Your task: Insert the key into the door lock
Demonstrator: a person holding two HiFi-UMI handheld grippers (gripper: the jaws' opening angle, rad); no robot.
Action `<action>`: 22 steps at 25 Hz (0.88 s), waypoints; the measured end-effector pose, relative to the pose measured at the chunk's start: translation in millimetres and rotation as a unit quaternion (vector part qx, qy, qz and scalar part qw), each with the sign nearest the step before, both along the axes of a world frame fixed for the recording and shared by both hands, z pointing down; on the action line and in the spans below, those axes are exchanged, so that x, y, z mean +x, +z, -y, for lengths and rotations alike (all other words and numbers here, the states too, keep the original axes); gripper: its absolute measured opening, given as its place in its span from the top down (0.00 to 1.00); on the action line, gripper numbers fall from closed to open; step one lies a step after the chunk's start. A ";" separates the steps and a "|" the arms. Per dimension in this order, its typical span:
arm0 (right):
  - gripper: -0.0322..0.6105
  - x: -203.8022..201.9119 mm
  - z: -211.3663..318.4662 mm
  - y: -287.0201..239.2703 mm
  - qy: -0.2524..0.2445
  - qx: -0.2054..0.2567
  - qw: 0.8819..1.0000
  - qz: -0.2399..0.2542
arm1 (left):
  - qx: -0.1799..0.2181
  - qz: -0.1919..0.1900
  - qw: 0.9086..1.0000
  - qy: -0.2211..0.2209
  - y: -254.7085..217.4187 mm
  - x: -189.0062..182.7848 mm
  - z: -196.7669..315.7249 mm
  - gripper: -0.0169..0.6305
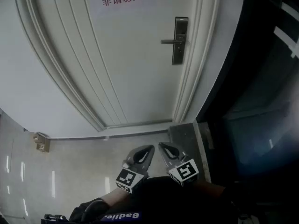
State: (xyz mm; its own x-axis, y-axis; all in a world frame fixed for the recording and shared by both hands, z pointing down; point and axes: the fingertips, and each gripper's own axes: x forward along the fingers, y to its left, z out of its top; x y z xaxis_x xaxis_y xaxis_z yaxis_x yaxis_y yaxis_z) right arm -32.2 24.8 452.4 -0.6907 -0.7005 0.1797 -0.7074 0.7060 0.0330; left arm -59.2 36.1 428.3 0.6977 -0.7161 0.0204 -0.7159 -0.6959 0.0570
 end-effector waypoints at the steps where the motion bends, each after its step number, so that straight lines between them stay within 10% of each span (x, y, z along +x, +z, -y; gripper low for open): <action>1: 0.93 -0.3 0.5 2.2 -0.002 0.007 1.000 0.004 | 0.000 0.000 1.000 0.000 0.2 -0.5 -0.4 0.95; 22: 0.93 9.9 7.5 -10.8 0.006 0.025 1.000 0.016 | 0.001 -0.003 1.000 -0.009 -2.5 -0.1 -1.5 0.95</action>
